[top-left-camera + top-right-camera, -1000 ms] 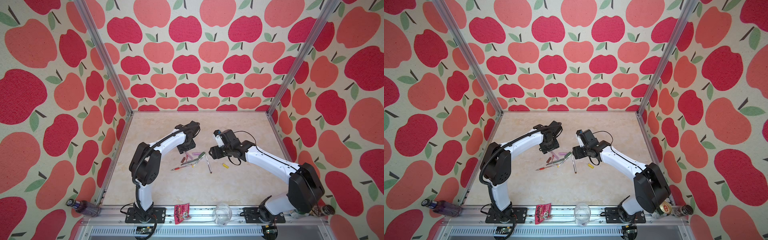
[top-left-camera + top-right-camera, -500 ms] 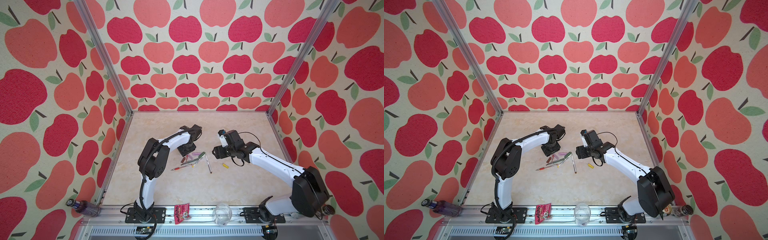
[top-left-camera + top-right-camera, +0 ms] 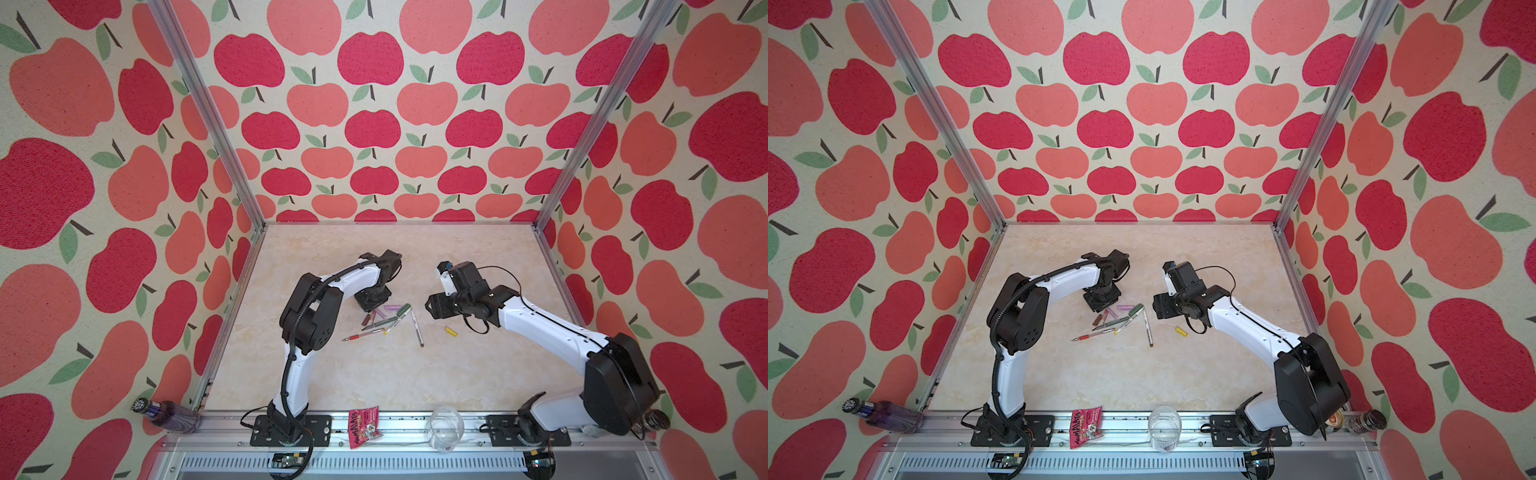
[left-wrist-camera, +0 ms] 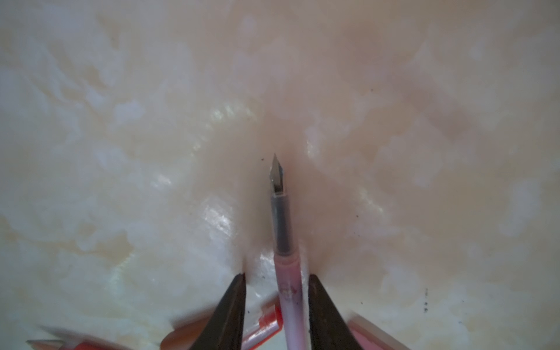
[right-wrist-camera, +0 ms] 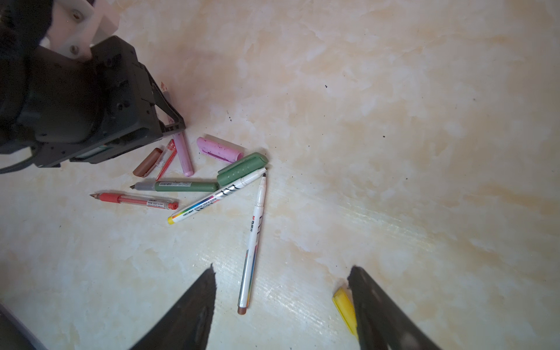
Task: Insert the pens into the pen caps
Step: 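Lift the pink fountain pen with the left gripper toward the right gripper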
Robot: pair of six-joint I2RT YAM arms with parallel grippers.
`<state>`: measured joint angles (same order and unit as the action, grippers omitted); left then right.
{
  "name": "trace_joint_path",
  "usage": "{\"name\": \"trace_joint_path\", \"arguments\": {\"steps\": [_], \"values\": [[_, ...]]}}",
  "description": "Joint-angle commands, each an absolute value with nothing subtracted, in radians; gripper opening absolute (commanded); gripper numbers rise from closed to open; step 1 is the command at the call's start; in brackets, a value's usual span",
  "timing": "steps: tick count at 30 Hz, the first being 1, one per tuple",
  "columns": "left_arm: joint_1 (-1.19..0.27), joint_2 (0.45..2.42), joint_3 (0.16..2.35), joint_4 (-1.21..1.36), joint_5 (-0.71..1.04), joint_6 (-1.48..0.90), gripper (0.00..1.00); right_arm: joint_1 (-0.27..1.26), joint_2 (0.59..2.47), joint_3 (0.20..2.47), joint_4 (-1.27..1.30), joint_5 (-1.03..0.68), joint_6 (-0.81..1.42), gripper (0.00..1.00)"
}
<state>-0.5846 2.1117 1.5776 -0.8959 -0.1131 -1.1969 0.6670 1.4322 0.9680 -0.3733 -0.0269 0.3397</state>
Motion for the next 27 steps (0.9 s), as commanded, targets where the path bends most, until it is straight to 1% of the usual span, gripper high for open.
{"name": "trace_joint_path", "arguments": {"steps": [1,19,22,27], "values": [[-0.576,2.143,1.594,-0.910,-0.106,-1.241,0.33,0.662,1.406,0.948,-0.370,-0.038,0.359,0.72],[-0.548,2.148,1.556,-0.861,-0.094,-1.241,0.14,0.662,1.374,0.937,-0.382,-0.039,0.370,0.72],[-0.536,2.122,1.527,-0.805,-0.070,-1.234,0.10,0.661,1.370,0.937,-0.388,-0.040,0.371,0.72],[-0.510,2.049,1.491,-0.672,-0.040,-1.153,0.07,0.662,1.364,0.945,-0.399,-0.039,0.376,0.72]]}}
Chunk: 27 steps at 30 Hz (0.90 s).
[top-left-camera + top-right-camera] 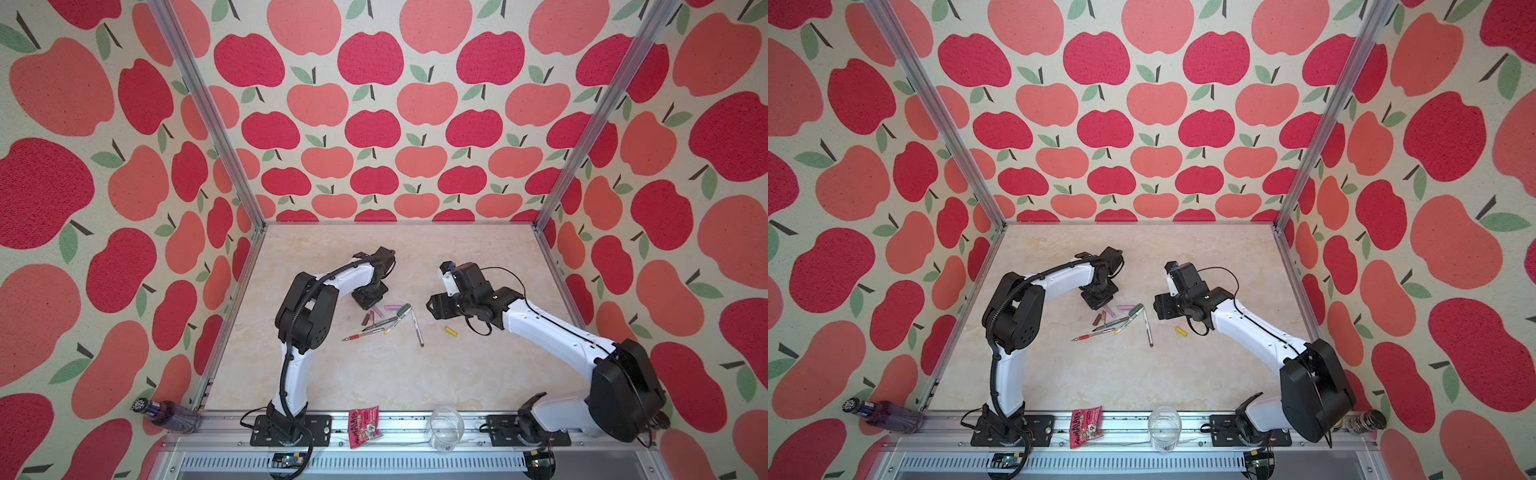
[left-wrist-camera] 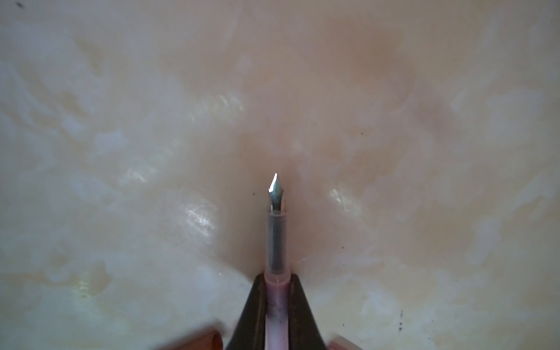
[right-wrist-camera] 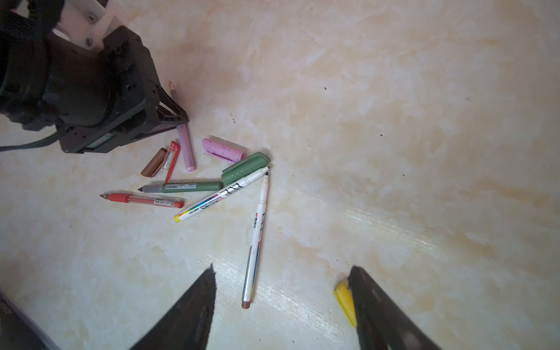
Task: Insert the pens into the pen caps
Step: 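Lift the pink fountain pen with the left gripper toward the right gripper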
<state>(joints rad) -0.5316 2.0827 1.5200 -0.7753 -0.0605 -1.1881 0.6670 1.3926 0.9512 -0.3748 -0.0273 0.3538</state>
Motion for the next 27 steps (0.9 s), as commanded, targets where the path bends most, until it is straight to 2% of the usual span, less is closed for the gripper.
{"name": "trace_joint_path", "arguments": {"steps": [1,8,15,22,27], "values": [[-0.503,2.029,1.482,-0.637,-0.025,-1.123,0.07,0.663,1.361,0.946,-0.400,-0.039,0.378,0.72],[-0.465,1.896,1.452,-0.450,0.125,-0.832,0.05,0.649,1.335,0.970,-0.406,-0.093,0.392,0.73],[-0.451,1.763,1.369,-0.277,0.432,-0.551,0.00,0.554,1.258,1.050,-0.393,-0.272,0.433,0.74],[-0.461,1.645,1.222,-0.031,0.678,-0.465,0.00,0.442,1.182,1.115,-0.305,-0.448,0.543,0.75],[-0.504,1.603,1.166,0.094,0.773,-0.454,0.00,0.429,1.192,1.133,-0.230,-0.529,0.613,0.75]]}}
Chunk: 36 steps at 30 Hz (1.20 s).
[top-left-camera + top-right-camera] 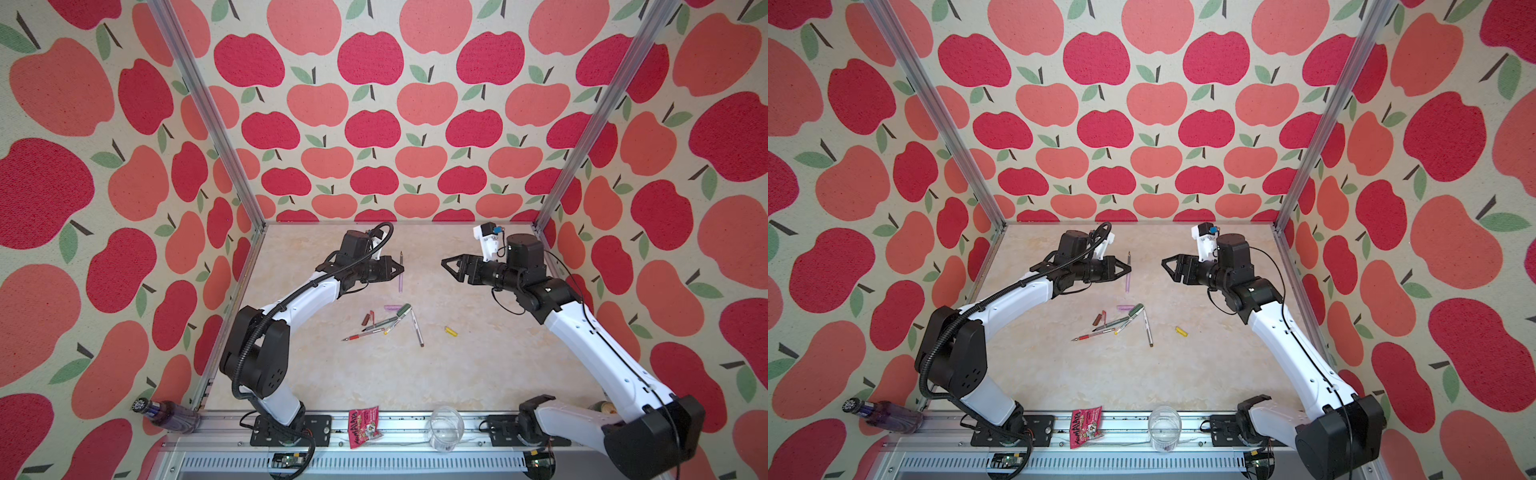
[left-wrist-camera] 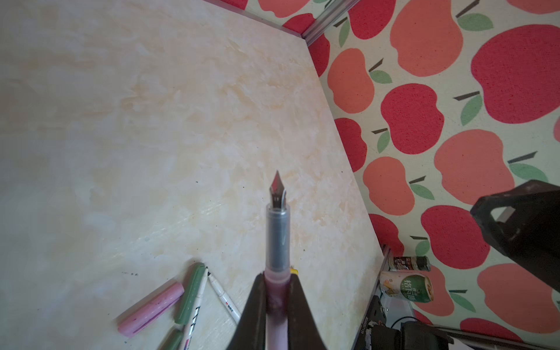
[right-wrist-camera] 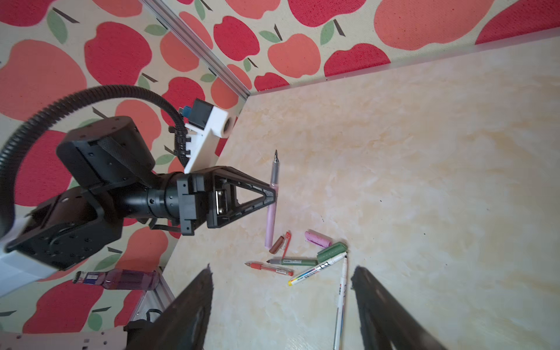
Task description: Insert the pens into the pen caps
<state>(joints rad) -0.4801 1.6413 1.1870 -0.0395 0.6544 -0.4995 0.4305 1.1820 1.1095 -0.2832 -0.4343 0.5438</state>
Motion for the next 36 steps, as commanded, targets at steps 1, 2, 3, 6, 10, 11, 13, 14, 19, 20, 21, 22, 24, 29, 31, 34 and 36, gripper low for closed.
{"name": "trace_joint_path", "arguments": {"steps": [1,2,3,6,10,11,13,14,19,20,21,22,24,29,31,34,36], "values": [[-0.512,1.601,1.165,0.106,0.787,-0.458,0.00,0.429,1.203,1.137,-0.219,-0.544,0.624,0.75],[-0.518,1.601,1.167,0.113,0.800,-0.460,0.00,0.430,1.212,1.138,-0.210,-0.555,0.632,0.75],[-0.525,1.601,1.169,0.118,0.810,-0.464,0.00,0.431,1.223,1.138,-0.197,-0.566,0.641,0.74],[-0.540,1.599,1.170,0.132,0.821,-0.473,0.00,0.438,1.252,1.129,-0.167,-0.578,0.659,0.72],[-0.554,1.595,1.171,0.147,0.830,-0.480,0.00,0.457,1.294,1.137,-0.156,-0.583,0.659,0.70],[-0.555,1.595,1.172,0.148,0.833,-0.480,0.00,0.461,1.303,1.143,-0.159,-0.583,0.655,0.69],[-0.558,1.597,1.173,0.150,0.837,-0.482,0.00,0.469,1.322,1.156,-0.169,-0.575,0.642,0.69],[-0.559,1.597,1.174,0.150,0.836,-0.484,0.00,0.470,1.330,1.159,-0.175,-0.571,0.638,0.69],[-0.564,1.606,1.184,0.149,0.847,-0.484,0.00,0.473,1.365,1.175,-0.171,-0.572,0.631,0.67],[-0.565,1.608,1.187,0.149,0.851,-0.484,0.00,0.474,1.372,1.177,-0.170,-0.572,0.632,0.67],[-0.568,1.609,1.191,0.148,0.854,-0.482,0.00,0.474,1.380,1.180,-0.167,-0.572,0.633,0.67],[-0.571,1.613,1.197,0.145,0.856,-0.479,0.00,0.474,1.388,1.184,-0.165,-0.572,0.633,0.66],[-0.576,1.619,1.206,0.135,0.859,-0.475,0.00,0.473,1.403,1.189,-0.161,-0.574,0.632,0.66],[-0.581,1.629,1.211,0.138,0.851,-0.484,0.00,0.474,1.435,1.209,-0.161,-0.581,0.624,0.60],[-0.584,1.632,1.210,0.142,0.847,-0.490,0.00,0.474,1.444,1.210,-0.156,-0.585,0.626,0.57],[-0.589,1.632,1.207,0.154,0.838,-0.495,0.00,0.475,1.450,1.202,-0.138,-0.592,0.639,0.49],[-0.591,1.634,1.207,0.160,0.835,-0.497,0.00,0.479,1.453,1.197,-0.126,-0.596,0.647,0.46]]}}
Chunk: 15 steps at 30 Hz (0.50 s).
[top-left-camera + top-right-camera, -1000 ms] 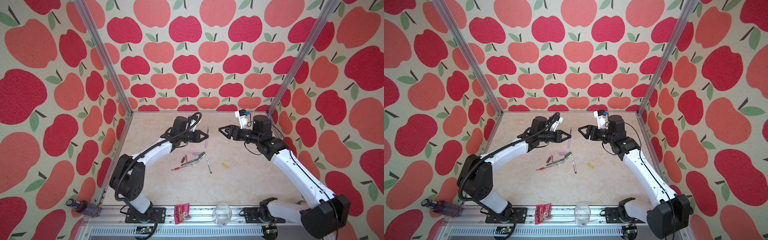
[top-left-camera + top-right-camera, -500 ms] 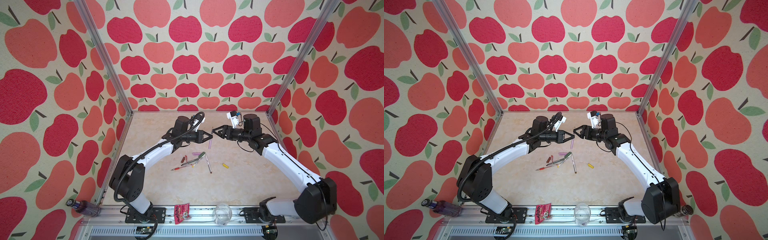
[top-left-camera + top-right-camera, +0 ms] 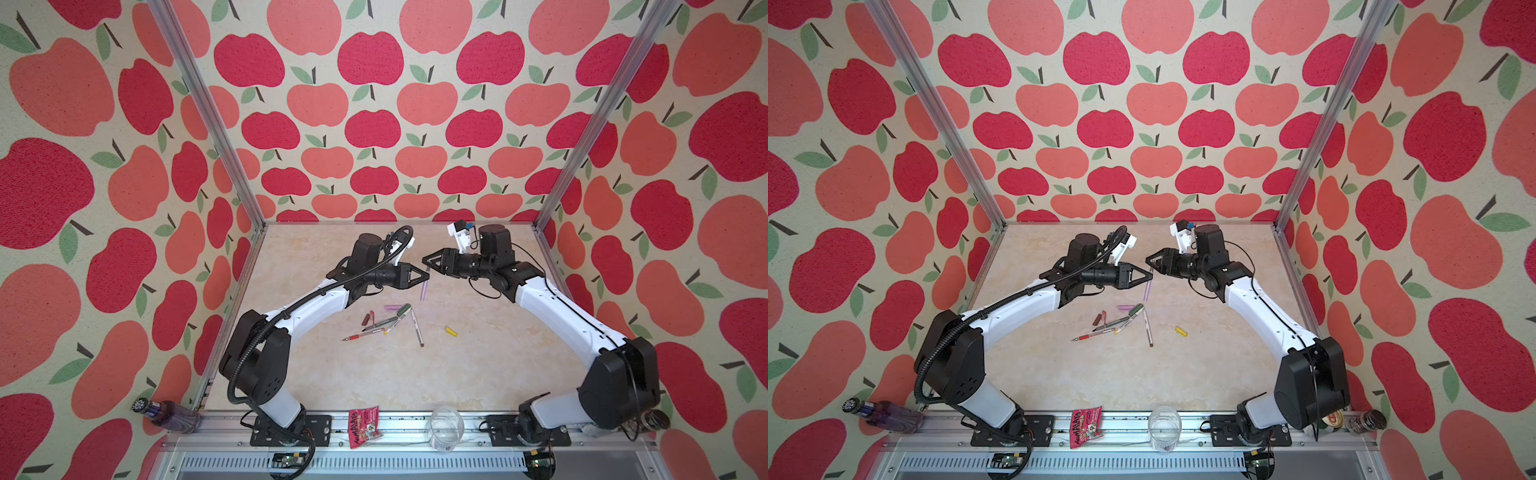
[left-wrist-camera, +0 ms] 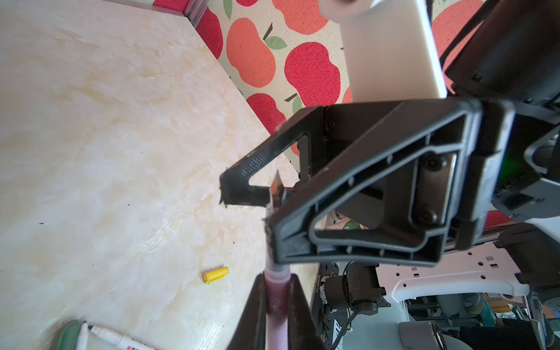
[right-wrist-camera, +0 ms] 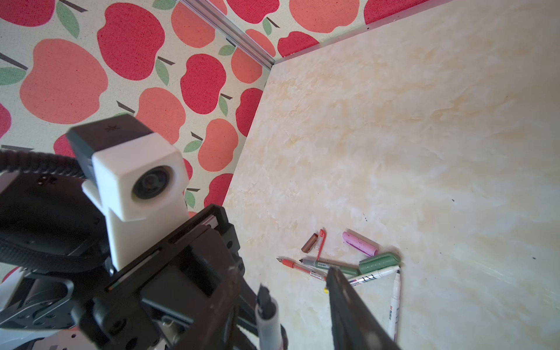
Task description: Insert the pens into the pen caps
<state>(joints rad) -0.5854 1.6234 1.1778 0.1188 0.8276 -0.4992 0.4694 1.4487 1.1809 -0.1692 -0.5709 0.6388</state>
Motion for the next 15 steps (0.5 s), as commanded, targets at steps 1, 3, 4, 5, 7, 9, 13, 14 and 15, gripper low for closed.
{"name": "trace_joint_path", "arguments": {"steps": [1,3,4,5,7,9,13,14,15], "values": [[-0.592,1.635,1.207,0.163,0.834,-0.499,0.00,0.480,1.455,1.195,-0.124,-0.598,0.646,0.45],[-0.594,1.639,1.209,0.167,0.836,-0.500,0.00,0.483,1.458,1.188,-0.117,-0.601,0.649,0.40],[-0.594,1.640,1.209,0.168,0.836,-0.500,0.00,0.483,1.458,1.185,-0.114,-0.603,0.653,0.39],[-0.594,1.642,1.209,0.169,0.835,-0.501,0.00,0.484,1.457,1.183,-0.110,-0.606,0.655,0.35],[-0.594,1.643,1.207,0.171,0.831,-0.503,0.00,0.485,1.457,1.177,-0.104,-0.609,0.660,0.31],[-0.596,1.647,1.208,0.176,0.831,-0.506,0.00,0.488,1.457,1.173,-0.100,-0.609,0.663,0.26],[-0.597,1.651,1.207,0.192,0.831,-0.518,0.00,0.497,1.462,1.167,-0.098,-0.607,0.662,0.23],[-0.597,1.653,1.207,0.196,0.829,-0.520,0.00,0.498,1.462,1.166,-0.098,-0.607,0.663,0.23],[-0.599,1.654,1.206,0.201,0.827,-0.522,0.00,0.499,1.462,1.163,-0.095,-0.607,0.664,0.23]]}}
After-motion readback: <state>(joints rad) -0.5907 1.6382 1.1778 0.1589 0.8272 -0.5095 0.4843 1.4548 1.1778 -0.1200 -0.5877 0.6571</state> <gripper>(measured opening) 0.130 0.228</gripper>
